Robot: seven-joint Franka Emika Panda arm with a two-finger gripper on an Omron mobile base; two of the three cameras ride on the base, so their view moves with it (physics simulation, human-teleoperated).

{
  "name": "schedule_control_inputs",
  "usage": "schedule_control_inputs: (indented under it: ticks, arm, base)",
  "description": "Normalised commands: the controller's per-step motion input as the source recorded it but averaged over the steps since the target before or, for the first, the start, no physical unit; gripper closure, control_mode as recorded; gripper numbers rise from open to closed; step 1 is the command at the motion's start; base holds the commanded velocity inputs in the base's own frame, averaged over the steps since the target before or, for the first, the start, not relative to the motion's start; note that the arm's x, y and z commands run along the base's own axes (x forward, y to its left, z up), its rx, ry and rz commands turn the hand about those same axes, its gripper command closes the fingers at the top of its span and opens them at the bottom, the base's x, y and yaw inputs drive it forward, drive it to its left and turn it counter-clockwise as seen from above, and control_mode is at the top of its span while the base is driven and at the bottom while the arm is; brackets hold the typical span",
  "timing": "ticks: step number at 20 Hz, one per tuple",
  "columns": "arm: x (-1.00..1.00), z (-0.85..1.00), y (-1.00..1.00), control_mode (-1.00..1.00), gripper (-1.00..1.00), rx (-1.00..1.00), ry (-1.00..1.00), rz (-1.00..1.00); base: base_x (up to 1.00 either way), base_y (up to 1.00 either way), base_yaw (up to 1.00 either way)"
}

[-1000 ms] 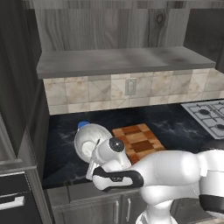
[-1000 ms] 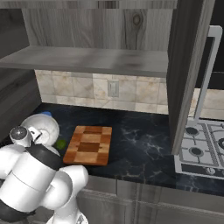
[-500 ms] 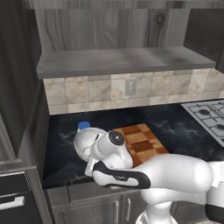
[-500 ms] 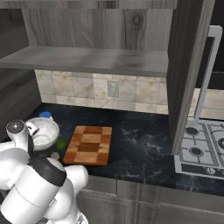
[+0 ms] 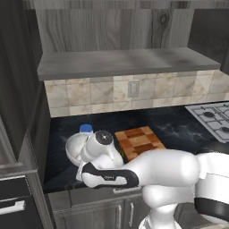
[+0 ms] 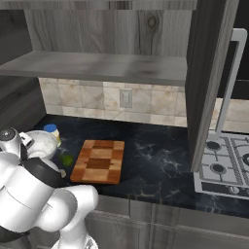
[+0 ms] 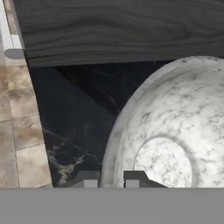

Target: Open the cabinet. Place the bowl and condiment on the counter. Then place the lime and garlic on the cutting board.

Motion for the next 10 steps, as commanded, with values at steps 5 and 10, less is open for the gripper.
schedule_control_inputs:
  ticks: [5, 10]
  arm:
    - [0.0, 0.0, 0.08, -1.0, -1.0, -0.03, 0.0, 0.0]
    - [-0.02, 0.07, 0.0, -1.0, -1.0, 0.0, 0.0, 0.0]
  base:
    - [0.0, 0.0, 0.0]
    - [0.0, 0.0, 0.0]
